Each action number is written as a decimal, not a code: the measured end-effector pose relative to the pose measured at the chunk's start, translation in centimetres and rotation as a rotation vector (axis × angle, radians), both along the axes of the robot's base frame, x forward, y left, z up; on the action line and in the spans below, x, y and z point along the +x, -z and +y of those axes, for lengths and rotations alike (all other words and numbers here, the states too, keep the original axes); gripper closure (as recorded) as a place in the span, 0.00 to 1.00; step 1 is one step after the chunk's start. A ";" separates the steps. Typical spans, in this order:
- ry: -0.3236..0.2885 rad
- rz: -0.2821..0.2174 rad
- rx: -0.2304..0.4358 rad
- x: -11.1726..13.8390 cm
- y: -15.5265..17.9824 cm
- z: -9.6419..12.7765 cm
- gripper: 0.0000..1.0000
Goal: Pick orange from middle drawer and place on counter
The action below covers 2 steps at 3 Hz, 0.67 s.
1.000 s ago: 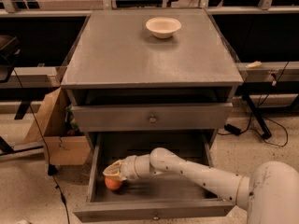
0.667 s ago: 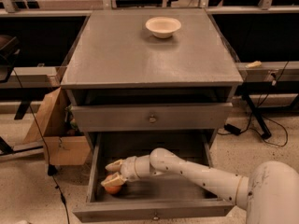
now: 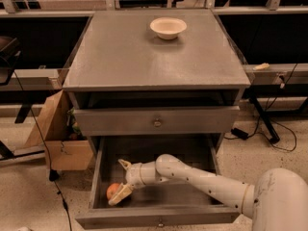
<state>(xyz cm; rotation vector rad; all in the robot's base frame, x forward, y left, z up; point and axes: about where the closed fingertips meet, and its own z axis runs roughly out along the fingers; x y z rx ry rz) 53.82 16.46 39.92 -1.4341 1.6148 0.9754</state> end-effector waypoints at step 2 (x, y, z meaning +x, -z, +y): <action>-0.005 -0.002 0.013 -1.0 2.1 -1.0 0.00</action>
Offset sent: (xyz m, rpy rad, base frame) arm -0.0141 -0.0222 -0.0357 0.0251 -0.0010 0.0028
